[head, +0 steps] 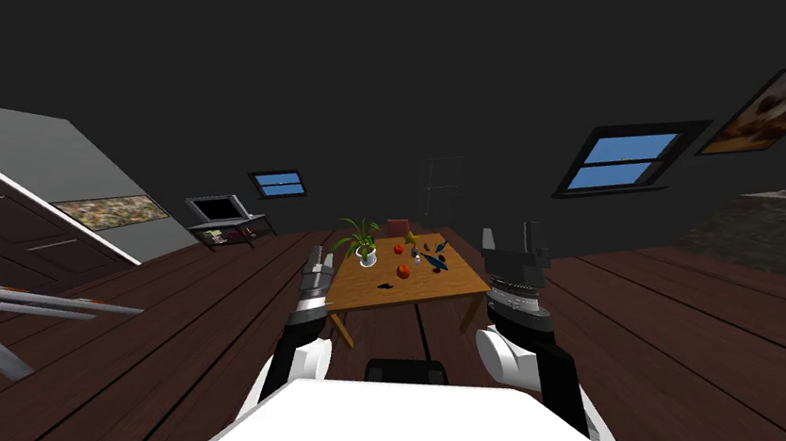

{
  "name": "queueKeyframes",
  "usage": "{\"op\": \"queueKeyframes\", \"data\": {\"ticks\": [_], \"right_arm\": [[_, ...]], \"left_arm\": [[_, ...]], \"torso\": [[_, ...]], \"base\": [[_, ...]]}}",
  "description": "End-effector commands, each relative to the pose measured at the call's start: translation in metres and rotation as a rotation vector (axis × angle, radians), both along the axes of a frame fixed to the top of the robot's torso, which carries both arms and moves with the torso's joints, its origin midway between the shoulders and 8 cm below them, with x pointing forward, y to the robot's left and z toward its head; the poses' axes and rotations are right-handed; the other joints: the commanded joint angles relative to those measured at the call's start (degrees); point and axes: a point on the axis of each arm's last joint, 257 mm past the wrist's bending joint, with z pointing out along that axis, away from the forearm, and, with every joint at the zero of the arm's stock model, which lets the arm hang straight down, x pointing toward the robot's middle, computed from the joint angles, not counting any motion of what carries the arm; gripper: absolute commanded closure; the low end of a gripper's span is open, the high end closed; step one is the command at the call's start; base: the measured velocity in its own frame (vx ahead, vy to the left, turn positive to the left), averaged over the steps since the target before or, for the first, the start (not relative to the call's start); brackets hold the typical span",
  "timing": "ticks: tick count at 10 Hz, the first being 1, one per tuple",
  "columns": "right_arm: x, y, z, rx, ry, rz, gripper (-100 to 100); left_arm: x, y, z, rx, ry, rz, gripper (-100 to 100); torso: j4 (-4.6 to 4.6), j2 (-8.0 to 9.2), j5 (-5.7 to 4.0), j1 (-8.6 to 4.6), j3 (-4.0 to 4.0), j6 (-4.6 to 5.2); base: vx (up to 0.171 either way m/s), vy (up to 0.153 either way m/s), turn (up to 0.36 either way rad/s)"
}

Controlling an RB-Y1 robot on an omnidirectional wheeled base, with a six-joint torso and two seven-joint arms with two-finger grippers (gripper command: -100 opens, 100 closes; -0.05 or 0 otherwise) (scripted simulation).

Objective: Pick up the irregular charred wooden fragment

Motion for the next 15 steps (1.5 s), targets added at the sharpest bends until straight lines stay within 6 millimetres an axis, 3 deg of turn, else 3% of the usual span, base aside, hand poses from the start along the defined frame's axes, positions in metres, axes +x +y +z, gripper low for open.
{"op": "queueKeyframes", "data": {"ticks": [1, 10, 13, 14, 15], "right_arm": [[0.0, 0.0, 0.0, 0.0, 0.0, 0.0, 0], [0.0, 0.0, 0.0, 0.0, 0.0, 0.0, 0], [0.0, 0.0, 0.0, 0.0, 0.0, 0.0, 0], [0.0, 0.0, 0.0, 0.0, 0.0, 0.0, 0], [0.0, 0.0, 0.0, 0.0, 0.0, 0.0, 0]], "left_arm": [[0.009, -0.003, -0.01, -0.004, 0.032, -0.031, -100], [0.081, -0.013, -0.099, -0.111, 0.302, -0.178, -100], [0.093, -0.013, -0.124, -0.136, 0.374, -0.189, -100], [0.104, -0.013, -0.141, -0.158, 0.423, -0.201, -100], [0.104, -0.013, -0.143, -0.159, 0.431, -0.201, -100]], "torso": [[0.0, 0.0, 0.0, 0.0, 0.0, 0.0], [0.0, -0.01, -0.01, -0.02, 0.0, 0.01], [-0.01, -0.03, 0.0, -0.02, -0.02, 0.01], [-0.01, -0.02, 0.0, -0.02, -0.01, -0.01], [-0.01, -0.02, 0.0, -0.02, -0.01, 0.01]], "base": [[-0.013, -0.01, -0.033], [-0.016, -0.014, -0.07], [0.002, -0.007, -0.063], [0.0, -0.009, -0.089], [0.0, -0.006, -0.047]]}}
